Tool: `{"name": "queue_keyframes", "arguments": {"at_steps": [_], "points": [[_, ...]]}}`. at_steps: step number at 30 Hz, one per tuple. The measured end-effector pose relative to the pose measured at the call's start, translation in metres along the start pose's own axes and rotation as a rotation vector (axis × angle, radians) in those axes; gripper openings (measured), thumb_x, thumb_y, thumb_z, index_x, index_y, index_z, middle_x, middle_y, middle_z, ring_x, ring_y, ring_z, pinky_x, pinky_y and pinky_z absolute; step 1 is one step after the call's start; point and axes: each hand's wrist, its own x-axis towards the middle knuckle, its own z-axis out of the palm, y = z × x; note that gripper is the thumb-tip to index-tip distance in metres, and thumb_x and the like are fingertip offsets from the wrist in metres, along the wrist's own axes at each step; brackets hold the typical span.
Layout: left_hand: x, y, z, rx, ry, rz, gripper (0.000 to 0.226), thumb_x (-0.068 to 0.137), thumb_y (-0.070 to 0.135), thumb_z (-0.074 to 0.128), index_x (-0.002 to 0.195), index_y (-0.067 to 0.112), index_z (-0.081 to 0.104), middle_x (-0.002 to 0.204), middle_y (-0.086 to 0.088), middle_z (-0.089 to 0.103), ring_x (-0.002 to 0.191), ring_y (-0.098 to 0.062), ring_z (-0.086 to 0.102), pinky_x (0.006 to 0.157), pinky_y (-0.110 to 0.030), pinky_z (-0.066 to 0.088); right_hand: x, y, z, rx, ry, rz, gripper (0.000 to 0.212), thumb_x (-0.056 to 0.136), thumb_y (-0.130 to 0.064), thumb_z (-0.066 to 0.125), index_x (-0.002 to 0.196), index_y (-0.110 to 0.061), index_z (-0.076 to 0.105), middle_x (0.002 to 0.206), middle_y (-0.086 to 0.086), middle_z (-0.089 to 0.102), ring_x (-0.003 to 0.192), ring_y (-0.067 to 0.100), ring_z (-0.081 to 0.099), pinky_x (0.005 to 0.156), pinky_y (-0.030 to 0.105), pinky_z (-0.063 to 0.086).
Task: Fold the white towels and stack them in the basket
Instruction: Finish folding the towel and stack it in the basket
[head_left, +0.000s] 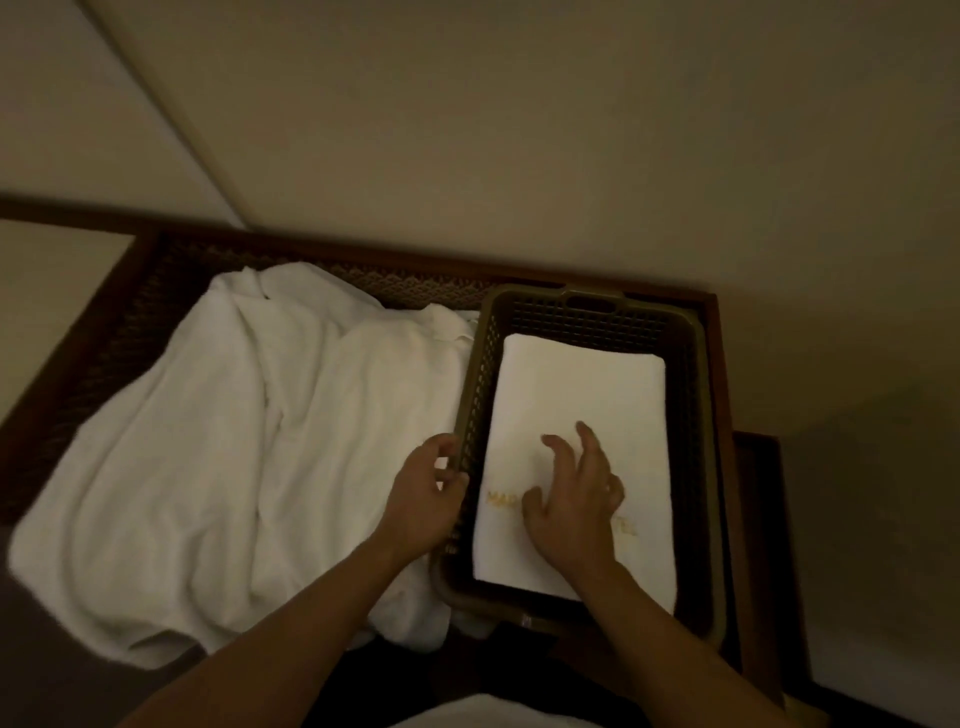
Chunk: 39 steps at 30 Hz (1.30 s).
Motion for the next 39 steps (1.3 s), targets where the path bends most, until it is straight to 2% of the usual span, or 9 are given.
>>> {"name": "queue_keyframes", "arguments": {"at_steps": [6, 13, 20, 22, 26, 29, 33, 36, 39], "points": [[0.037, -0.021, -0.076, 0.038, 0.084, -0.046, 0.034, 0.096, 0.016, 0.063, 0.130, 0.023, 0.059, 0.125, 0.010, 0.061, 0.093, 0.002, 0.061, 0.070, -0.004, 0.042, 0.028, -0.084, 0.054, 0.157, -0.129, -0.127, 0.054, 0.082, -0.021, 0.064, 0.133, -0.028, 0.049, 0.154, 0.007, 0.032, 0.140, 0.025, 0.033, 0.109, 0.058, 0.032], [0.152, -0.052, -0.164, 0.171, 0.083, -0.005, 0.032, 0.096, 0.013, 0.060, 0.127, 0.018, 0.060, 0.123, 0.001, 0.062, 0.098, -0.012, 0.061, 0.093, -0.025, 0.046, 0.064, -0.154, 0.104, 0.206, -0.180, -0.032, 0.048, 0.083, -0.017, 0.065, 0.128, -0.029, 0.055, 0.155, -0.003, 0.032, 0.128, 0.020, 0.048, 0.103, 0.038, 0.041], [0.254, -0.071, -0.178, 0.524, -0.195, -0.057, 0.067, 0.099, 0.045, 0.056, 0.151, 0.011, 0.034, 0.145, -0.015, 0.051, 0.128, -0.034, 0.052, 0.105, -0.040, 0.045, 0.081, -0.208, 0.145, 0.201, -0.151, 0.259, 0.045, 0.088, -0.015, 0.062, 0.127, -0.034, 0.051, 0.153, -0.010, 0.028, 0.100, 0.006, 0.061, 0.105, 0.045, 0.042], [0.250, -0.070, -0.177, 0.516, -0.181, 0.015, 0.051, 0.100, 0.040, 0.055, 0.142, 0.012, 0.048, 0.137, -0.011, 0.060, 0.122, -0.030, 0.058, 0.101, -0.037, 0.048, 0.081, -0.216, 0.150, 0.214, -0.140, 0.318, 0.045, 0.089, -0.014, 0.062, 0.127, -0.035, 0.050, 0.153, -0.010, 0.028, 0.082, -0.003, 0.057, 0.106, 0.044, 0.041], [0.206, -0.064, -0.188, 0.199, -0.261, 0.354, 0.029, 0.090, 0.027, 0.062, 0.116, 0.015, 0.067, 0.110, -0.003, 0.069, 0.101, -0.019, 0.063, 0.092, -0.035, 0.052, 0.079, -0.228, 0.151, 0.395, 0.145, 0.395, 0.051, 0.088, -0.004, 0.062, 0.126, -0.036, 0.048, 0.142, -0.005, 0.040, 0.117, 0.013, 0.053, 0.103, 0.048, 0.047], [0.164, -0.057, -0.208, 0.062, -0.444, 0.618, 0.017, 0.078, 0.025, 0.061, 0.093, 0.019, 0.067, 0.091, 0.009, 0.063, 0.086, -0.009, 0.060, 0.079, -0.025, 0.047, 0.091, -0.233, 0.125, 0.745, 0.337, 0.586, 0.046, 0.097, -0.020, 0.064, 0.139, -0.028, 0.047, 0.142, 0.001, 0.047, 0.118, 0.012, 0.052, 0.100, 0.032, 0.047], [0.119, -0.053, -0.224, 0.067, -0.484, 0.913, 0.015, 0.073, 0.017, 0.066, 0.087, 0.018, 0.070, 0.094, 0.007, 0.056, 0.092, -0.013, 0.052, 0.082, -0.025, 0.041, 0.091, -0.244, 0.097, 1.118, 0.055, 0.724, 0.071, 0.089, -0.031, 0.075, 0.143, -0.047, 0.032, 0.135, -0.002, 0.058, 0.117, 0.022, 0.063, 0.093, 0.041, 0.057], [0.094, -0.056, -0.235, 0.094, -0.530, 0.907, 0.020, 0.074, 0.025, 0.071, 0.094, 0.024, 0.074, 0.111, 0.008, 0.058, 0.108, -0.013, 0.054, 0.093, -0.029, 0.044, 0.061, -0.254, 0.098, 1.058, -0.182, 0.731, 0.067, 0.091, -0.014, 0.071, 0.147, -0.030, 0.040, 0.131, 0.011, 0.063, 0.109, 0.026, 0.067, 0.076, 0.033, 0.057], [0.061, -0.059, -0.255, -0.038, -0.623, 0.752, 0.025, 0.074, 0.024, 0.063, 0.096, 0.021, 0.074, 0.118, 0.005, 0.058, 0.118, -0.013, 0.056, 0.100, -0.028, 0.045, 0.010, -0.261, 0.099, 1.078, -0.151, 0.695, 0.049, 0.099, -0.007, 0.055, 0.145, -0.023, 0.049, 0.131, 0.010, 0.062, 0.105, 0.020, 0.065, 0.079, 0.028, 0.055]]}}
